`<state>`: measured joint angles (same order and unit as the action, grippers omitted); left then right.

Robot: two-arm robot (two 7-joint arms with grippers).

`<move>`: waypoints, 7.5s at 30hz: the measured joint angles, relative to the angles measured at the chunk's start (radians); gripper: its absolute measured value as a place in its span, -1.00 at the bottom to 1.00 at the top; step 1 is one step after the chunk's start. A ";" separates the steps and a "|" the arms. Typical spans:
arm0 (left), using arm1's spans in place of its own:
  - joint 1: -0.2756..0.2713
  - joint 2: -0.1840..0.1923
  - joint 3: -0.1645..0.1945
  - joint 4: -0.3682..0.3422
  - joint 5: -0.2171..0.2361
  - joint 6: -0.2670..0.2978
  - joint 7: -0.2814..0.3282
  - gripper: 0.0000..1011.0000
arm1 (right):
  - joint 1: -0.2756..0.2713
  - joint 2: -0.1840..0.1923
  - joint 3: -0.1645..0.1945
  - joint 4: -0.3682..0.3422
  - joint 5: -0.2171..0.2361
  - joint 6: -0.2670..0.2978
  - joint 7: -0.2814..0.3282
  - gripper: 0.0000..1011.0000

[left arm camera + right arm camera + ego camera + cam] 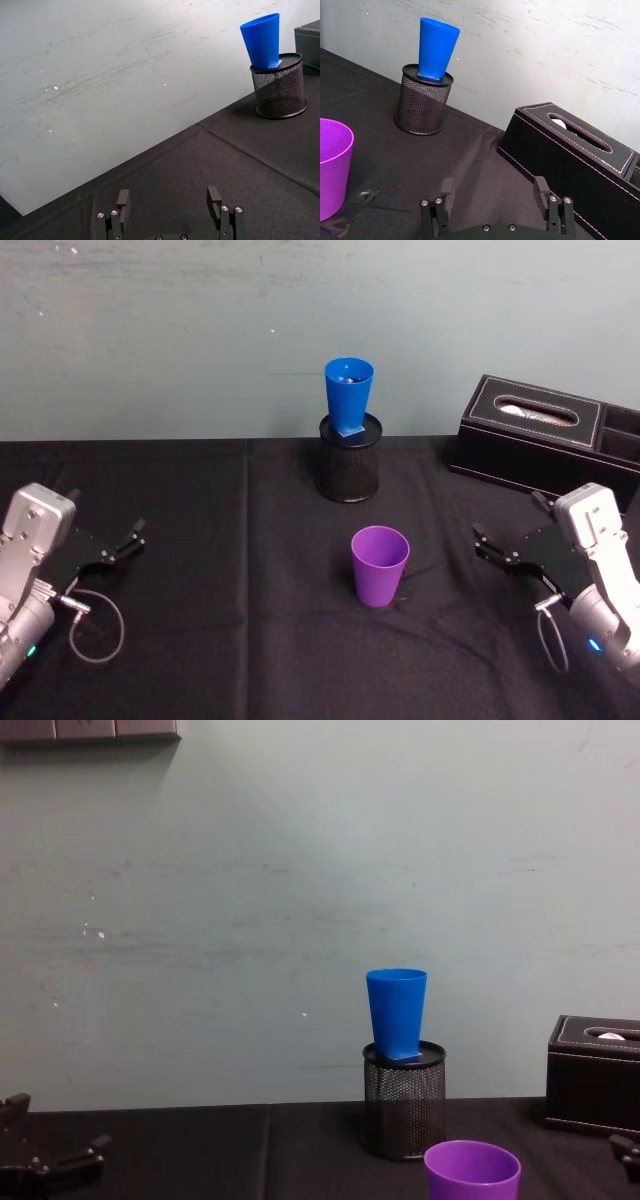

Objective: Pick up one cup with a gripper and tap it against the other cup.

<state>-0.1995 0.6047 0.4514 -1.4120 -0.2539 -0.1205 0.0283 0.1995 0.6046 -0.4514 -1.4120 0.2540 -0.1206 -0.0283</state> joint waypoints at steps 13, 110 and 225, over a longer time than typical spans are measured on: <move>0.000 0.000 0.000 0.000 0.000 0.000 0.000 0.98 | 0.000 0.000 0.000 0.000 0.000 0.000 0.000 0.98; 0.000 0.000 0.000 0.000 0.000 0.000 0.000 0.98 | -0.135 0.022 0.093 -0.103 0.217 0.029 0.519 0.98; 0.000 0.000 0.000 0.000 0.000 0.000 0.000 0.98 | 0.034 -0.209 0.056 0.104 0.111 0.017 0.532 0.98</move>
<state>-0.1995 0.6047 0.4514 -1.4120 -0.2539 -0.1205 0.0283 0.2338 0.3957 -0.3954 -1.3081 0.3647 -0.1036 0.5041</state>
